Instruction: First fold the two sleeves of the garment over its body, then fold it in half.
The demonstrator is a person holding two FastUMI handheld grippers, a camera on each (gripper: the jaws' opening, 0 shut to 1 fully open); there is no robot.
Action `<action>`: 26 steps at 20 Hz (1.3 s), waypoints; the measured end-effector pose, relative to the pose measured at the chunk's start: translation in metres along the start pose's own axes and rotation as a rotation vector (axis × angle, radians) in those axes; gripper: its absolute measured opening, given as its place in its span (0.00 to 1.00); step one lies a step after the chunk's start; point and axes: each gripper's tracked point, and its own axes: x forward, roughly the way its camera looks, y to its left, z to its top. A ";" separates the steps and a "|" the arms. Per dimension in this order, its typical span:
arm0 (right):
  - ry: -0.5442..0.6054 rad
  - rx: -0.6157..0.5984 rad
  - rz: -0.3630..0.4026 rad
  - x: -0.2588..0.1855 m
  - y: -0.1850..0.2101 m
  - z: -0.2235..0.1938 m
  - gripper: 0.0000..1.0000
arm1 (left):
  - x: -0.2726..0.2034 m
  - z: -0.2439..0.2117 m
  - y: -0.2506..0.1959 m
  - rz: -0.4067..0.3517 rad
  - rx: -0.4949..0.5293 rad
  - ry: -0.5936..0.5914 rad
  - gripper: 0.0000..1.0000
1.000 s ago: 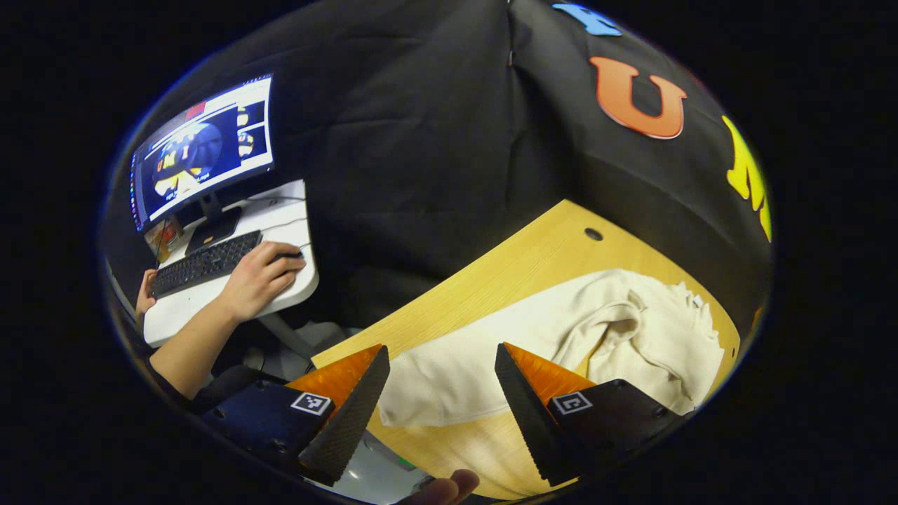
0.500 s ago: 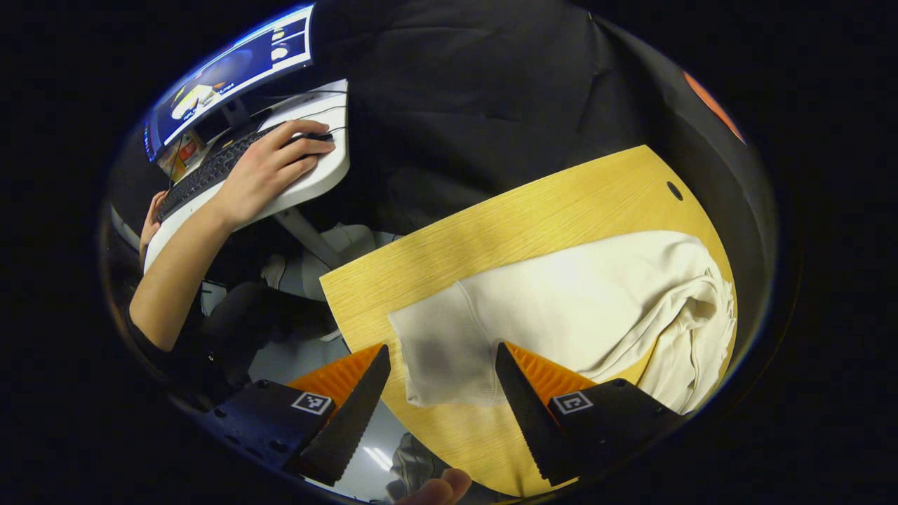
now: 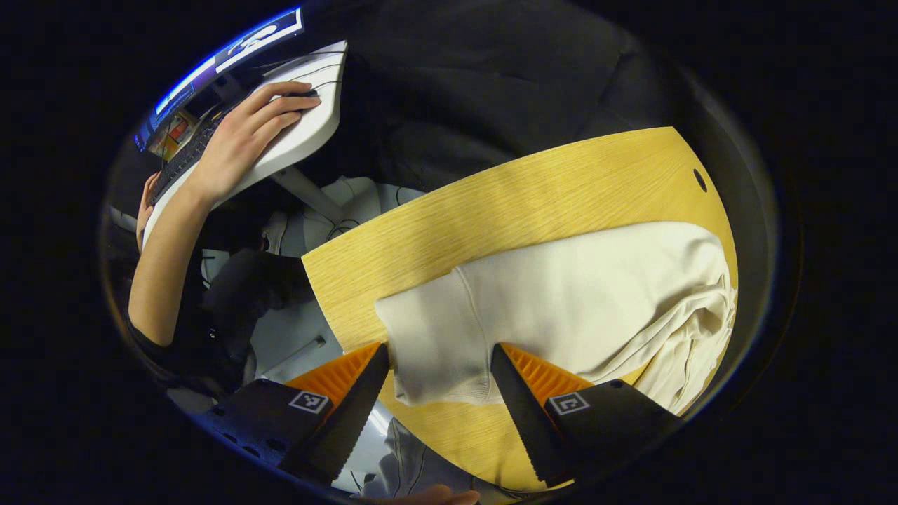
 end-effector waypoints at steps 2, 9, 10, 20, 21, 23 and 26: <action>-0.147 -0.042 -0.046 -0.009 -0.022 0.018 0.96 | 0.001 -0.001 0.000 0.002 -0.020 0.058 0.98; -0.568 -0.146 -0.145 -0.062 -0.055 0.064 0.96 | 0.001 0.000 -0.012 -0.010 0.000 0.114 0.76; -0.576 -0.144 -0.138 -0.065 -0.056 0.063 0.96 | 0.000 0.000 -0.015 -0.012 0.000 0.104 0.72; -0.571 -0.112 -0.141 -0.072 -0.083 0.063 0.96 | -0.023 0.004 -0.045 -0.074 0.132 0.005 0.11; -0.563 -0.119 -0.134 -0.070 -0.083 0.063 0.96 | -0.033 0.004 -0.059 -0.113 0.186 -0.015 0.10; -0.551 -0.128 -0.129 -0.067 -0.087 0.061 0.96 | -0.052 0.002 -0.076 -0.137 0.254 -0.039 0.10; -0.526 -0.121 -0.115 -0.063 -0.094 0.060 0.96 | -0.090 0.008 -0.121 -0.186 0.329 -0.088 0.10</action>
